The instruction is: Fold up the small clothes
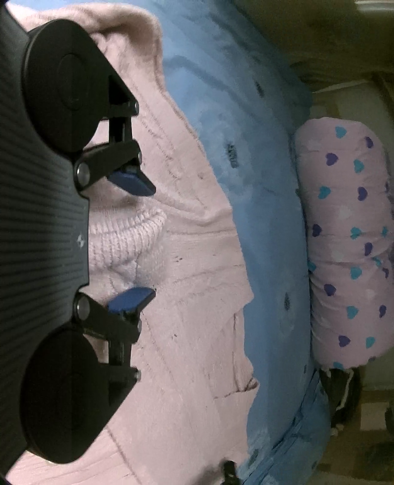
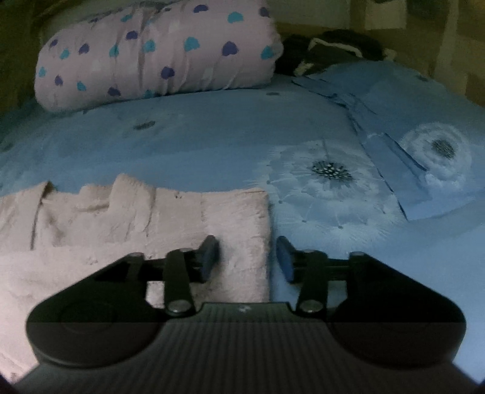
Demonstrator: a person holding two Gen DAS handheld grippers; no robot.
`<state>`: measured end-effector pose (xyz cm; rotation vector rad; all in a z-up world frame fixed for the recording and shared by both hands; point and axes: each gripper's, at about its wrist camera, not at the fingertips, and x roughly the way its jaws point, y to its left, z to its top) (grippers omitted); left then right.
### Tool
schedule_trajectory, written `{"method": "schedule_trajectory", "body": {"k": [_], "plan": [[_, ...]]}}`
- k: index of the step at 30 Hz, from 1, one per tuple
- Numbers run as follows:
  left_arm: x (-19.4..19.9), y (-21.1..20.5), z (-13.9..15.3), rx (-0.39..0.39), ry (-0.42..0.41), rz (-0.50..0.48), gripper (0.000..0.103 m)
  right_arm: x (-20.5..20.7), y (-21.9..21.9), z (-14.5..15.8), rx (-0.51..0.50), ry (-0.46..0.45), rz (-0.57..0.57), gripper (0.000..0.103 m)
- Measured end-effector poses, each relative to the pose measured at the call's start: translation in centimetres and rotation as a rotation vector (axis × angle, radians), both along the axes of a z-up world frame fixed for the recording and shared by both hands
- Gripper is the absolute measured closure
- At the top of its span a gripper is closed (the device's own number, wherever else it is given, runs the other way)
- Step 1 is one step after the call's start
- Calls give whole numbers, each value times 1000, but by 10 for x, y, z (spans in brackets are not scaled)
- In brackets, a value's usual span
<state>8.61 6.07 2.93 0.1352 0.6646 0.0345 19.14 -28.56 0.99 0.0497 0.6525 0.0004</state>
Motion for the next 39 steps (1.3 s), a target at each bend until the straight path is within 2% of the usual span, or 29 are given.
{"method": "schedule_trajectory", "body": {"k": [2, 5, 12, 14, 16, 21, 28, 34, 39], "plan": [[-6, 2, 4, -6, -6, 2, 26, -14, -5, 12, 67, -33, -23, 55], [-13, 7, 10, -17, 9, 44, 26, -42, -5, 33, 132, -85, 17, 54], [-48, 31, 43, -10, -11, 105, 26, -109, 10, 76, 147, -151, 165, 53], [-61, 40, 53, 22, -34, 117, 26, -126, 13, 83, 144, -152, 198, 50], [-75, 53, 64, 55, -55, 146, 25, -139, 16, 87, 150, -152, 218, 34], [-113, 100, 87, 19, -80, 238, 23, -168, 22, 82, 151, -116, 231, 32], [-158, 150, 100, 85, -53, 303, 22, -207, 34, 70, 148, -52, 220, 32], [-189, 177, 81, 70, -32, 358, 18, -241, 45, 63, 110, -34, 231, 32], [-199, 196, 56, -42, -3, 381, 13, -260, 54, 47, 124, 9, 228, 32]]}}
